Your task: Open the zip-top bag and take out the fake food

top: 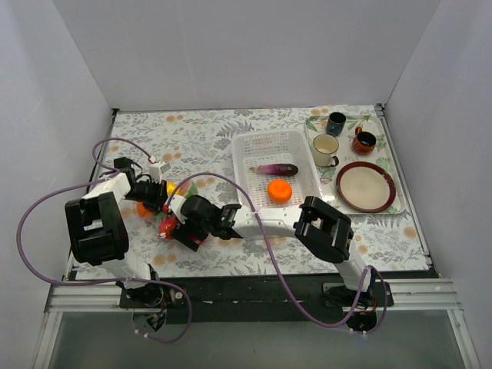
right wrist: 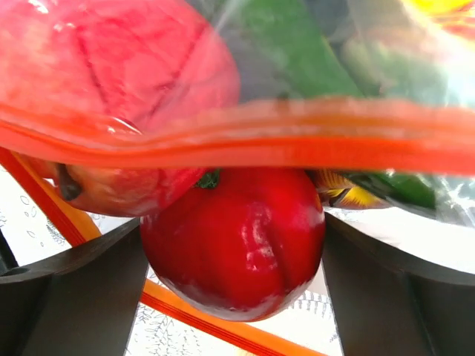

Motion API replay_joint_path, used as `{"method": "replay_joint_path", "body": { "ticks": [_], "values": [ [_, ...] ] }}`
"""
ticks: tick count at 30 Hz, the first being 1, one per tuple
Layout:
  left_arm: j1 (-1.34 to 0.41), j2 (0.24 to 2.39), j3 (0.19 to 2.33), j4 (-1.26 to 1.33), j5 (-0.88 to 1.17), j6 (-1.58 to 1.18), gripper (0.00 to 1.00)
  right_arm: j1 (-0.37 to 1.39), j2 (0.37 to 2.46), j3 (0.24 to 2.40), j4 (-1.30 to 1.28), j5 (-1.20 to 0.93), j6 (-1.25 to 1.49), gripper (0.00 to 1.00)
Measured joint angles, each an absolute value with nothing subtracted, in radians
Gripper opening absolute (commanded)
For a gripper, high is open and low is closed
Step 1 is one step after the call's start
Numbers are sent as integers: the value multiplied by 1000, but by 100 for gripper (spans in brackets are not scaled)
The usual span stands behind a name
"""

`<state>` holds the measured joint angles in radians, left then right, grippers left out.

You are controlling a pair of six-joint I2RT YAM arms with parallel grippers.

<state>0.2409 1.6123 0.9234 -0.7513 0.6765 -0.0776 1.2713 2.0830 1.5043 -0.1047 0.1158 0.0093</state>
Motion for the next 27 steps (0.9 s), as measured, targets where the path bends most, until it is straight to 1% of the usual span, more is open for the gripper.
{"method": "replay_joint_path", "body": {
  "ticks": [1,2,4,5,6,7,8,12,14,15,16,17,19,21,23,24,25,27],
  "values": [
    [241,1612,923,-751,677,-78,2,1270,2083,1497,-99,114,11,81],
    [241,1612,923,-751,677,-78,2,1270,2082,1491,-94,113,14,64],
    [241,1612,922,-752,678,-78,1,1269,2080,1474,-80,113,15,46],
    [241,1613,922,-752,678,-78,1,1266,2075,1463,-75,114,23,28],
    [241,1612,921,-752,678,-78,2,1264,2069,1457,-74,117,22,17],
    [241,1612,921,-751,678,-79,2,1264,2057,1451,-75,121,20,11],
    [241,1613,921,-751,678,-79,1,1263,2040,1441,-78,128,19,8],
    [241,1612,920,-748,675,-84,1,1262,1909,1394,-88,178,14,10],
    [241,1613,919,-741,672,-94,1,1259,1808,1361,-86,218,-1,10],
    [241,1613,919,-739,672,-97,1,1258,1752,1341,-84,239,-5,9],
    [241,1613,919,-737,670,-104,1,1254,1695,1322,-80,263,-7,4],
    [241,1613,918,-735,670,-110,1,1247,1642,1304,-77,291,-7,1],
    [241,1615,919,-732,670,-121,1,1208,1537,1254,-59,347,1,1],
    [241,1616,918,-731,670,-130,1,1144,1475,1208,-52,382,30,1],
    [240,1616,918,-730,670,-137,1,1047,1442,1158,-56,409,73,1],
    [240,1616,917,-729,670,-139,1,997,1442,1139,-67,418,94,3],
    [240,1616,917,-729,672,-139,1,948,1451,1124,-81,426,115,29],
    [240,1616,916,-730,675,-138,1,879,1488,1109,-128,440,146,58]
  ]
}}
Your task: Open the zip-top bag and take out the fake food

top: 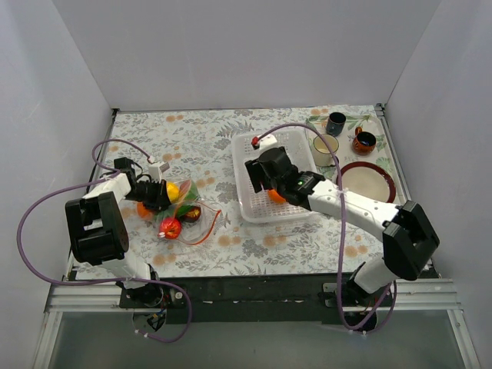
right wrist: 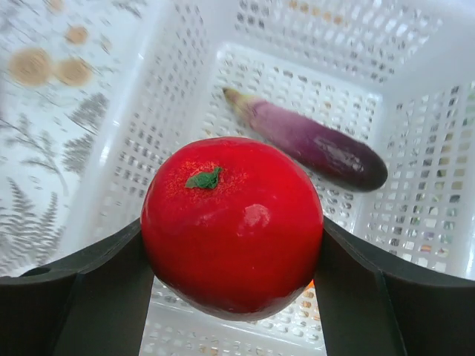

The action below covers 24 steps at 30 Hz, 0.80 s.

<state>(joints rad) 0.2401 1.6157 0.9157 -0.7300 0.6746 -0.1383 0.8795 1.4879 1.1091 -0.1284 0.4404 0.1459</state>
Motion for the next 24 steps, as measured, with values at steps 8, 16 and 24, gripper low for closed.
{"method": "replay_joint_path", "body": {
  "ticks": [8,16,24],
  "values": [
    [241,1616,916,-731,677,-138,1,878,1638,1165,-276,443,165,99],
    [241,1618,913,-729,682,-139,1,1038,1635,1304,-261,488,86,99],
    [241,1624,913,-732,693,-147,1,1319,1780,1422,-160,385,-3,89]
  ]
}}
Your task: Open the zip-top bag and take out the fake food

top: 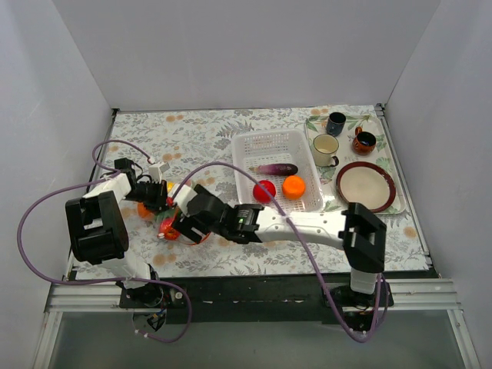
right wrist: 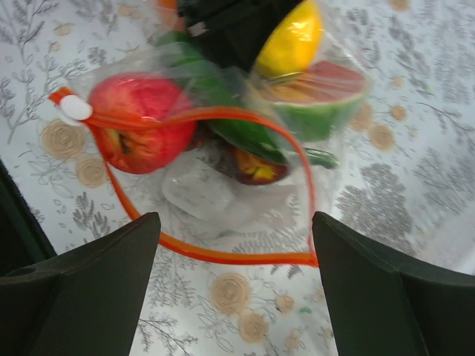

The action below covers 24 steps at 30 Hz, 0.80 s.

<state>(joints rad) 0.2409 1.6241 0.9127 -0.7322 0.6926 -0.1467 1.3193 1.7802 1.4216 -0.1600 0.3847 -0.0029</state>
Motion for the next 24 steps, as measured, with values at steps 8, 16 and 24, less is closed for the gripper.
{"method": "replay_joint_path", "body": {
  "ticks": [8,16,24],
  "values": [
    [241,1624,913,-733,693,-146,1,1339,1956,1493,-150,277,-26,97],
    [241,1621,910,-732,692,-146,1,1321,2017,1594,-128,178,-24,99],
    [241,1612,899,-726,691,-145,1,1303,2077,1669,-105,93,-1,99]
  ]
}}
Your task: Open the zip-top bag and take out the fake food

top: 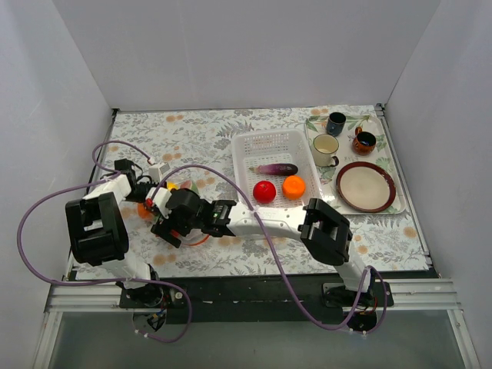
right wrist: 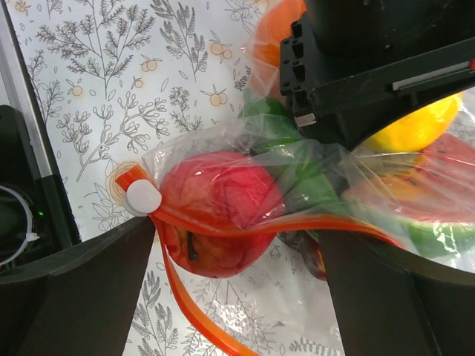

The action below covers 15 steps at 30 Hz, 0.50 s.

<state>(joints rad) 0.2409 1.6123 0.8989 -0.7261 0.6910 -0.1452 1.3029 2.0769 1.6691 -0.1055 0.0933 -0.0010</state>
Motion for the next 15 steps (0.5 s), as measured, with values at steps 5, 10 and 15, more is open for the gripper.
{"method": "replay_joint_path", "body": {
  "ticks": [5,10,15],
  "values": [
    [241,1605,896,-719,686,-139,1,1297,2103,1681,-104,59,20,98],
    [241,1599,889,-712,684,-135,1,1297,2120,1679,-109,47,32,87],
    [241,1595,878,-709,687,-134,1,1281,2117,1618,-72,39,50,61]
  ]
}}
